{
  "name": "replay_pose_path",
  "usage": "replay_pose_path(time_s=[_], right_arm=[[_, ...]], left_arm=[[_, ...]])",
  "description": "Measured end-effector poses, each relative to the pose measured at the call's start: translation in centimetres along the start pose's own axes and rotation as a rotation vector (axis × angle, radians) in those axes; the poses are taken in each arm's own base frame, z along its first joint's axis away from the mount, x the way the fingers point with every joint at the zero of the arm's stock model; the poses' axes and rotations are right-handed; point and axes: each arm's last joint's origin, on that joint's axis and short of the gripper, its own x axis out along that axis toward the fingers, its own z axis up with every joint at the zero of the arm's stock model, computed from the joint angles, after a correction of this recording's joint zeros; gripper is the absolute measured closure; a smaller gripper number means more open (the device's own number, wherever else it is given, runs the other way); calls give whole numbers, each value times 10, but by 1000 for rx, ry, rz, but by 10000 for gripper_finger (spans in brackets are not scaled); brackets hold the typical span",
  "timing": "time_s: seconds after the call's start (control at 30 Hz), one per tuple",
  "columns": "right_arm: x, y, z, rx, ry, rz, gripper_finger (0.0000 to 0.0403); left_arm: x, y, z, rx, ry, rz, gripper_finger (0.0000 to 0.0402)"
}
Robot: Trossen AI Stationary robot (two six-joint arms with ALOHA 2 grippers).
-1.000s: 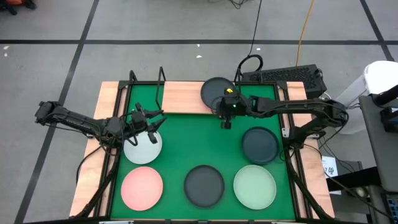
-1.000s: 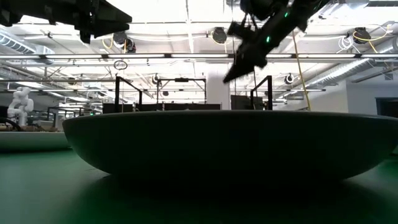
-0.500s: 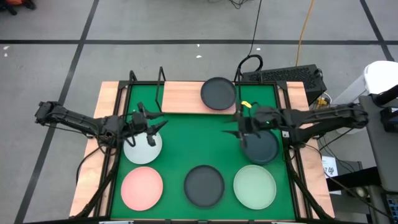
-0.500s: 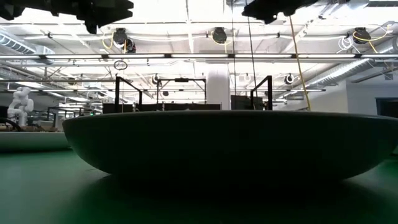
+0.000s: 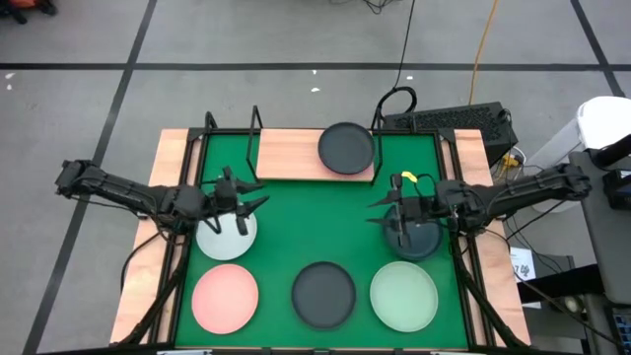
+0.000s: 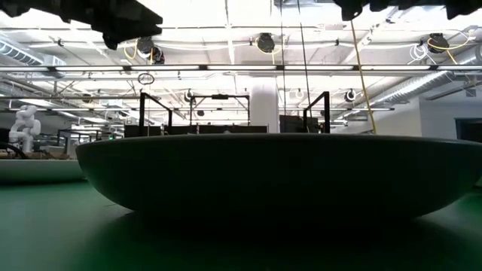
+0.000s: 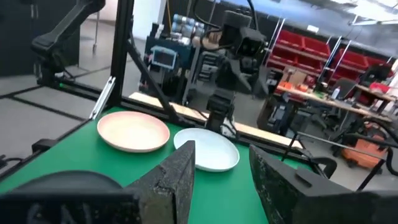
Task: Place and stack plates onto a shelf
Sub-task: Stack the dark green plate on top of the other dark green plate on the shelf
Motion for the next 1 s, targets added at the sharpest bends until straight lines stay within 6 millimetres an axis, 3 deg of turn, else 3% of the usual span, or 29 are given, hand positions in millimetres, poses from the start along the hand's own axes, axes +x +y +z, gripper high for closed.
replay_pose_path(time_s=[0.13, 0.3, 0.53, 0.73, 1.0], right_arm=[[-5, 1, -5, 1, -26, -7, 270], [-9, 1, -7, -5, -30, -8, 271], [-11, 1, -4, -32, -57, -16, 271], [-15, 0, -2, -45, -65, -18, 271], [-16, 0, -4, -30, -44, -9, 271]], left_arm=[[16, -10, -2, 46, 196, 18, 236], [43, -31, -1, 32, 415, -116, 236], [79, -60, -32, -131, 646, -281, 236], [102, -80, -63, -183, 686, -326, 236], [115, -89, -88, -354, 762, -299, 236]])
